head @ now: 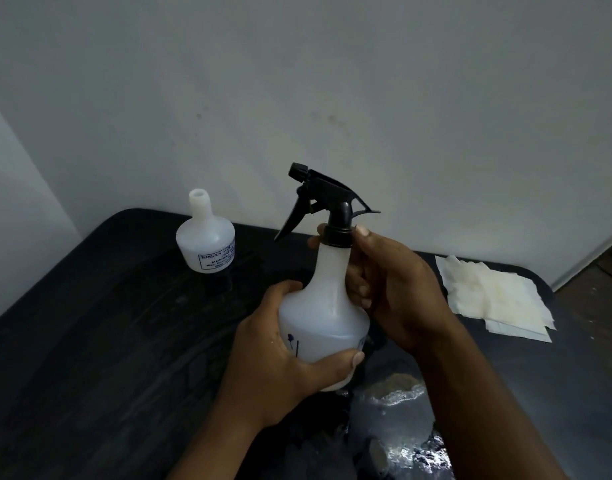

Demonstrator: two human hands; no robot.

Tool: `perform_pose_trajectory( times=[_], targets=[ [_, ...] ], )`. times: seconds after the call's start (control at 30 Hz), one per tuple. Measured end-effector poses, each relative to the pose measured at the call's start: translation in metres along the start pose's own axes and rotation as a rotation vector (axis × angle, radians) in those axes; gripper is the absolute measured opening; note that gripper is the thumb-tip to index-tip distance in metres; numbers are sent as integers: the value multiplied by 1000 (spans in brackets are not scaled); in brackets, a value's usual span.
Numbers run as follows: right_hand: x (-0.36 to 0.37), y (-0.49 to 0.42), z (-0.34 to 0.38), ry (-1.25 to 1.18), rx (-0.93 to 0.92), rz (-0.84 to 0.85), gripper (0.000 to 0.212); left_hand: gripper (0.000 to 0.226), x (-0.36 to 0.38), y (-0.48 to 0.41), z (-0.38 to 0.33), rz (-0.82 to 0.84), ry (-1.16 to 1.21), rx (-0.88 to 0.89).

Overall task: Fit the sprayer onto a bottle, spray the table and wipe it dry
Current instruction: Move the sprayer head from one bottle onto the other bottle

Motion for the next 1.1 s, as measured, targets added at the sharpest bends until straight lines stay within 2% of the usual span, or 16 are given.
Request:
perform_pose_trajectory(
  times=[0.3,0.4,0.53,0.63,0.77,0.97,1.1],
  targets=[
    [-2,0,-9,-107,8,-14,35,83,0,0,1,5,8,-2],
    [-2,-1,-7,-102,-19,-12,41,81,2,0,1,17,15,0],
    [-2,-2,-6,-98,-51,-48,23,79,2,0,-1,13,15,11],
    [-2,-1,-9,-113,-15,-53,31,78,1,0,0,20,20,11],
    [-1,1,-5,-22,-5,4,38,77,2,0,1,39,15,16],
    [-6,0,-4,132,9,-157,40,72,5,-1,2,0,-10,5],
    [-11,1,-6,243,-4,-213,22,72,5,-1,3,-33,-118,-9]
  ],
)
Point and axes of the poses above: each hand's wrist, its own y-axis away from the middle knuckle, its own x-axis out of the palm, z = x × y, the point moved 7 cm from there along -y, towards the middle knuckle, and after that the axes turned 15 degrees about -x, right-handed, at the moved point
